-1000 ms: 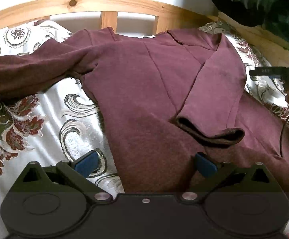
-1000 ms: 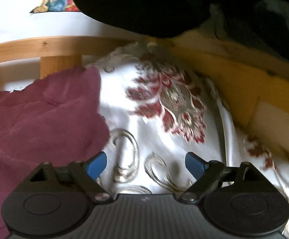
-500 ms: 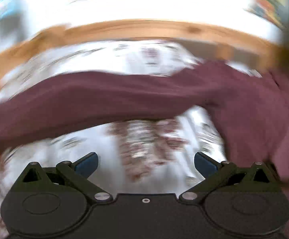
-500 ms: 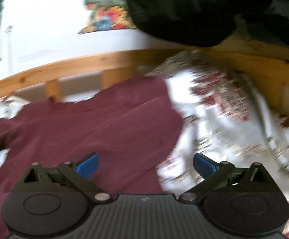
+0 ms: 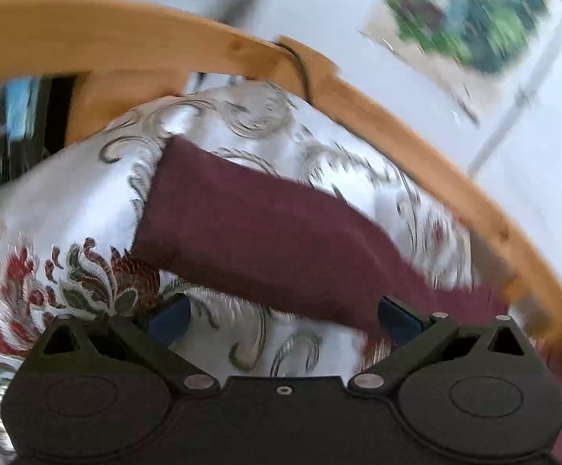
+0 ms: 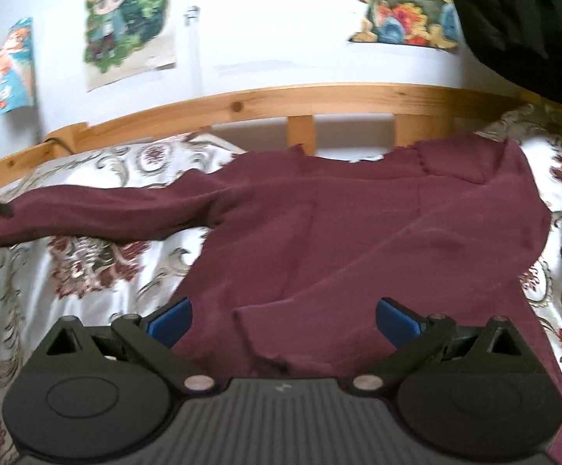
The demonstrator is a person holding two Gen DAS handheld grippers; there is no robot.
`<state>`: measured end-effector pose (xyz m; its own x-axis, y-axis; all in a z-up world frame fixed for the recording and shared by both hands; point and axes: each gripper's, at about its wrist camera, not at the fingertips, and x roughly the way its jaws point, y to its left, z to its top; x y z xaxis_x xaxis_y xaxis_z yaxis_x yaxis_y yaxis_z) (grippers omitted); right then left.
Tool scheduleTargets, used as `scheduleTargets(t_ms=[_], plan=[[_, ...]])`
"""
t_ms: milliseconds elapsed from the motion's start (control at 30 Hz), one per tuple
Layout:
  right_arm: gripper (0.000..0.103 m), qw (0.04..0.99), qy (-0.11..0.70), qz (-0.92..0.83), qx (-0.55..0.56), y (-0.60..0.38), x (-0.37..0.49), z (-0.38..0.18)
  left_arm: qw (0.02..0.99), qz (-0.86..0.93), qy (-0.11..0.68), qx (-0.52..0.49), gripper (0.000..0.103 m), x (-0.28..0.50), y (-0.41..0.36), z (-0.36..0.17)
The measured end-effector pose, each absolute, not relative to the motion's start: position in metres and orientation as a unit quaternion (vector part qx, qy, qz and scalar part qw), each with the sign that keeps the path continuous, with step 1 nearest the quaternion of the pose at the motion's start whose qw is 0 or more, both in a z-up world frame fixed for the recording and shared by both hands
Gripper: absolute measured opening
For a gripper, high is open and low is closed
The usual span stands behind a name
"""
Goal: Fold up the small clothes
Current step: 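Grasp the other sleeve with the left tool, fold it across, release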
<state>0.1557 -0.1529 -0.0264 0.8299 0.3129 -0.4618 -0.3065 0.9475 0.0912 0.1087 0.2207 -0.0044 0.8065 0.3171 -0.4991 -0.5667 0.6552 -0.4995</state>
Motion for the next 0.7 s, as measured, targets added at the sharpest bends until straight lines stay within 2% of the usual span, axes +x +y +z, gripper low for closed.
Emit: scheduleTargets(t_ms=[133,200,233,267,300,333,367,400,467,700], plan=[[0.103,0.954,0.256,0.155,0.022,-0.158,0.156,-0.029,0.879,0.252,0.117,-0.388,0.102,0.102,0.231,-0.01],[0.103,0.952,0.265,0.148,0.032,-0.167,0.156,-0.031,0.872,0.267,0.095,-0.399,0.095,0.101,0.234,-0.01],[0.103,0.952,0.267,0.145,0.035,-0.171,0.154,-0.033,0.869,0.278,0.086,-0.4,0.086,0.099,0.234,-0.01],[0.103,0.952,0.269,0.142,0.037,-0.176,0.153,-0.034,0.866,0.293,0.077,-0.398,0.07,0.099,0.233,-0.01],[0.103,0.952,0.271,0.139,0.037,-0.18,0.152,-0.036,0.863,0.304,0.074,-0.397,0.062,0.1,0.233,-0.01],[0.103,0.952,0.273,0.135,0.037,-0.184,0.151,-0.037,0.86,0.314,0.071,-0.397,0.042,0.099,0.234,-0.01],[0.103,0.952,0.275,0.133,0.038,-0.187,0.149,-0.038,0.856,0.324,0.068,-0.397,0.018,0.1,0.235,-0.011],[0.103,0.951,0.276,0.13,0.039,-0.19,0.148,-0.039,0.853,0.331,0.066,-0.399,0.011,0.098,0.237,-0.012],[0.103,0.952,0.276,0.125,0.043,-0.196,0.146,-0.04,0.851,0.329,0.056,-0.406,0.006,0.095,0.238,-0.014],[0.103,0.955,0.266,0.114,0.06,-0.218,0.139,-0.038,0.92,0.239,-0.006,-0.31,0.005,0.104,0.211,0.03]])
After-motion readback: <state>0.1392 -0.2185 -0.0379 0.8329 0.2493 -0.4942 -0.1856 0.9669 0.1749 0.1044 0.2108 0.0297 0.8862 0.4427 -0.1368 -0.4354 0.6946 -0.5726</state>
